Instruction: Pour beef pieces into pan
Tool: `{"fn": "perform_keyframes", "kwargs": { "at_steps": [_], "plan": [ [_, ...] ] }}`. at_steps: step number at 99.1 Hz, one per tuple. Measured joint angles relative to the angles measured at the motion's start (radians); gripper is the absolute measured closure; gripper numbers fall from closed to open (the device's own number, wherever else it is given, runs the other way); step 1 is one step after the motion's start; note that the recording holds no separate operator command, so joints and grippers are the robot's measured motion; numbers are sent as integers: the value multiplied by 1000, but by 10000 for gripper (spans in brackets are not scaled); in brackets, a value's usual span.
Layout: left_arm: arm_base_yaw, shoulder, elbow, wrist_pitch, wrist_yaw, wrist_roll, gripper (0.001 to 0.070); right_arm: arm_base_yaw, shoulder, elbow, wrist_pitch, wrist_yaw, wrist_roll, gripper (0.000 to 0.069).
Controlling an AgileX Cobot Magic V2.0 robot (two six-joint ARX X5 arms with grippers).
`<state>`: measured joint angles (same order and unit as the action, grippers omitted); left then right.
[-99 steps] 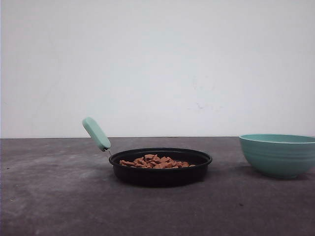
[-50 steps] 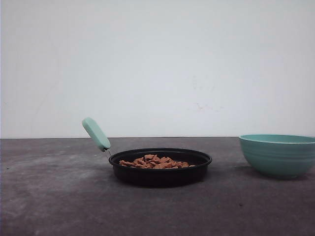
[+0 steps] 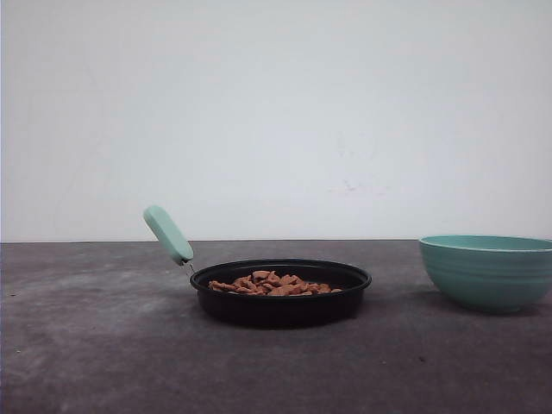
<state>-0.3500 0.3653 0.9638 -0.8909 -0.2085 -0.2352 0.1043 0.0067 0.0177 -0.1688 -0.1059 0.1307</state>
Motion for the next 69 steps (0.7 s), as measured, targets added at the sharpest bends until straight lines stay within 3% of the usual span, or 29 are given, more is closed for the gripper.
{"fn": "perform_keyframes", "kwargs": {
  "at_steps": [52, 61, 69],
  "plan": [
    [0, -2, 0, 0, 0, 1, 697, 0, 0, 0, 0, 0, 0, 681],
    [0, -14, 0, 24, -9, 33, 697, 0, 0, 0, 0, 0, 0, 681],
    [3, -42, -26, 129, -26, 69, 697, 0, 0, 0, 0, 0, 0, 681]
  ]
}}
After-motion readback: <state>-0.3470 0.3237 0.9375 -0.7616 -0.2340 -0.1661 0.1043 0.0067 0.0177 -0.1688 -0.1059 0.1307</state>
